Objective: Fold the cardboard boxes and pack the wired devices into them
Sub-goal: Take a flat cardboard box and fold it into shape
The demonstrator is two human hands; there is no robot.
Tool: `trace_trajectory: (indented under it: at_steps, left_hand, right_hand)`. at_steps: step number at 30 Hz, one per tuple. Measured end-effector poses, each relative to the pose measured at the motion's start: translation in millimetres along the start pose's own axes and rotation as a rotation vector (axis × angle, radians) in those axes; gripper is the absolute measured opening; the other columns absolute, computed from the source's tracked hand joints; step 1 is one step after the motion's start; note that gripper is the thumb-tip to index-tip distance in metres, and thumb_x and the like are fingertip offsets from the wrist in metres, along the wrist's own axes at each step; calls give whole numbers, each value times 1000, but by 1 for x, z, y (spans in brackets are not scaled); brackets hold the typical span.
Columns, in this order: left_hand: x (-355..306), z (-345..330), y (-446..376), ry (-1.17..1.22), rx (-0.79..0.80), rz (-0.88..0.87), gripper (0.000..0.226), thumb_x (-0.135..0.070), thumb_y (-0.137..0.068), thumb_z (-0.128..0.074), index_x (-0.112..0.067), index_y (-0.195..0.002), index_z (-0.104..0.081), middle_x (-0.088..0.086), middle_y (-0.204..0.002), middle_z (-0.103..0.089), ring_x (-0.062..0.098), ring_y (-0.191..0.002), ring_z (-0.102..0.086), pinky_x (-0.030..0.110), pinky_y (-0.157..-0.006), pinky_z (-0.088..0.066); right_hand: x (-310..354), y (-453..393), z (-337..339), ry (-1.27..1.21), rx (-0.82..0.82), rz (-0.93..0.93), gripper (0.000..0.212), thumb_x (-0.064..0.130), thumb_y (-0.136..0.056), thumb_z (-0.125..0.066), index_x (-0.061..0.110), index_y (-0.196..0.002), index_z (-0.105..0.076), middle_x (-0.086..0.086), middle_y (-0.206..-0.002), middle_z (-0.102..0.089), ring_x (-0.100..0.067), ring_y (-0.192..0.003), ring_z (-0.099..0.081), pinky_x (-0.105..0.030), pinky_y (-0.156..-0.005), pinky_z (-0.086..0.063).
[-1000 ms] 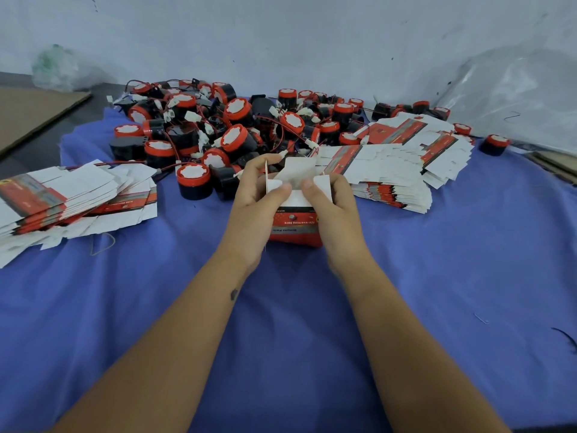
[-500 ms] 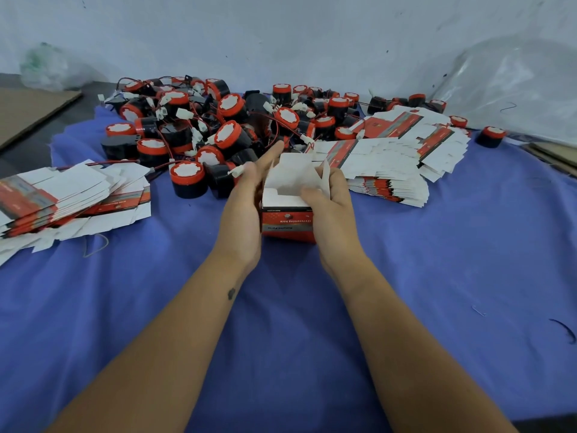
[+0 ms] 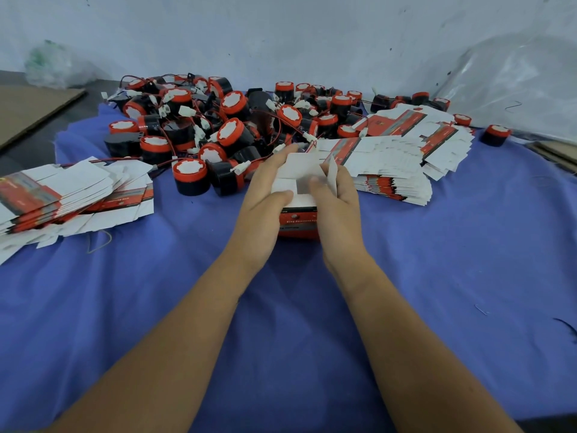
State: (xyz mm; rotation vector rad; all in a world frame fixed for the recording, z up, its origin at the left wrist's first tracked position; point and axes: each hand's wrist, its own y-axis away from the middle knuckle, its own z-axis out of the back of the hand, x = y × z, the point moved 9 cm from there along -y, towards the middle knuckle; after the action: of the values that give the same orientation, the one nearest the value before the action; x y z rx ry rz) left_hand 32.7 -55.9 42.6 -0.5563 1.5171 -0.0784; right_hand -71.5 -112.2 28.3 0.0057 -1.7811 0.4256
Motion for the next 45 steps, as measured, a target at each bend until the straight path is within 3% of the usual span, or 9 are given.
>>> trace_trajectory:
  at_steps: [5, 8, 15, 19, 25, 29, 34, 41, 45]
  left_hand:
    - [-2, -1, 1, 13, -20, -32, 56, -9, -86, -42, -46, -126, -55, -21, -134, -54, 4, -128, -50, 31, -105, -45]
    - [6, 14, -3, 117, -142, 52, 38, -18, -94, -44, -43, -118, -58, -13, -123, -64, 3, -108, -64, 24, -84, -53]
    - [28, 20, -9, 143, -192, 248, 35, -11, -102, -42, -27, -128, -58, 5, -125, -64, 17, -99, -67, 26, -67, -55]
    - [23, 22, -8, 151, -214, 204, 39, -4, -99, -42, -38, -110, -59, -6, -112, -69, 8, -87, -69, 23, -64, -54]
    - [19, 24, -7, 119, -231, 166, 48, -1, -95, -44, -47, -102, -58, -7, -102, -70, 10, -83, -69, 26, -64, -55]
    - [10, 22, -6, 98, -210, 108, 54, -1, -93, -44, -52, -91, -60, 6, -113, -66, 21, -90, -66, 34, -68, -56]
    - [9, 21, -6, 95, -192, 86, 52, -2, -93, -45, -51, -89, -61, 0, -105, -67, 16, -85, -66, 32, -66, -55]
    - [15, 18, -4, 162, -149, 133, 23, -17, -90, -48, -26, -77, -64, -10, -83, -68, 6, -76, -66, 26, -59, -53]
    - [3, 22, -3, 14, -191, 15, 31, -5, -79, -51, -32, -88, -62, -6, -96, -67, 8, -87, -63, 25, -70, -54]
  right_hand:
    - [0, -2, -3, -109, 35, -7, 19, 28, -93, -57, 41, -94, -71, 13, -96, -72, -4, -90, -67, -26, -74, -56]
    - [-10, -3, -11, -332, 101, -156, 35, 50, -93, -49, 30, -107, -73, 2, -111, -73, -17, -102, -69, -33, -77, -57]
    - [-16, -5, -13, -294, 142, -188, 38, 16, -90, -44, 32, -112, -70, -5, -121, -68, -30, -112, -64, -45, -86, -57]
    - [-12, -6, -14, -300, 169, -174, 49, 4, -86, -39, 27, -121, -64, -4, -125, -66, -28, -110, -64, -34, -74, -56]
    - [-5, -3, -20, -354, 281, -133, 59, -6, -84, -33, 28, -122, -62, 4, -116, -70, -23, -105, -66, -35, -79, -57]
    - [-2, -3, -19, -315, 277, -108, 51, -6, -81, -36, 23, -111, -65, -8, -120, -65, -25, -98, -64, -32, -69, -56]
    - [-2, -3, -21, -315, 284, -93, 51, -8, -76, -37, 27, -103, -64, -1, -109, -68, -24, -92, -64, -32, -67, -55]
    - [-3, 1, -19, -181, 244, -113, 10, 19, -78, -53, 24, -75, -62, -1, -89, -63, -21, -84, -59, -35, -67, -51]
    - [4, 1, -12, -42, 162, -16, 27, 2, -68, -54, 25, -81, -56, -6, -96, -63, -20, -86, -58, -37, -67, -52]
